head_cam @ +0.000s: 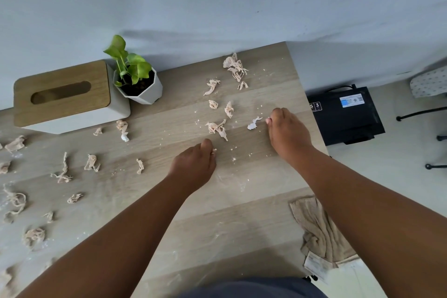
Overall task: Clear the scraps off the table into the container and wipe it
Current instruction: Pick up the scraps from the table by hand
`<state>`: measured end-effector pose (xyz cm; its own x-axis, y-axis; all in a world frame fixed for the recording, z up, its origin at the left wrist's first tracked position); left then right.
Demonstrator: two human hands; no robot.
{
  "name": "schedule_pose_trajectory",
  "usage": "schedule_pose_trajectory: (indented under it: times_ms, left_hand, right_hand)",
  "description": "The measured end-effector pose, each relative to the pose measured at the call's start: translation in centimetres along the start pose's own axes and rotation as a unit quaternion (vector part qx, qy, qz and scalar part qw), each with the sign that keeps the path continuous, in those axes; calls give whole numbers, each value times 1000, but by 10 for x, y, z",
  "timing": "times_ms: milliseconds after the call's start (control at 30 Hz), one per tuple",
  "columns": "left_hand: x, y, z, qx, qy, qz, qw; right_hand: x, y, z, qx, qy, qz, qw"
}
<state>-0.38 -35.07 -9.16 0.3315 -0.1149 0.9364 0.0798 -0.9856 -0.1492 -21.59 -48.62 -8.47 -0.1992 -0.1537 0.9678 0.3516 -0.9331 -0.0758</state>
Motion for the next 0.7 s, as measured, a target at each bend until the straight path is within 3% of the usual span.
schedule_pose_trajectory:
  times_ms: [167, 400, 700]
  left_hand:
    - [4, -3, 0, -8, -58, 2, 998]
    - [11, 4, -1, 8, -95, 7, 995]
    - [27, 20, 0, 30, -105, -5, 994]
  right_hand:
    - [5, -3, 0, -18, 80, -12, 997]
    - [0, -10, 10, 15, 103, 10, 995]
    - [11, -8, 25, 56, 139, -45, 988]
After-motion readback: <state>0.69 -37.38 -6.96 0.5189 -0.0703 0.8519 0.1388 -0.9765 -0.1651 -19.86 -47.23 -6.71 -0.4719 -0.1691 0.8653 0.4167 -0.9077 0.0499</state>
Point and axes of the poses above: each hand's wrist, its own y-axis towards the middle knuckle, its own x-axis out of the back of the hand, z = x × y, the point moved 8 cm from there along y, towards the middle knuckle, and after that the axes turned 5 degrees about -z, right-handed, at the moved point
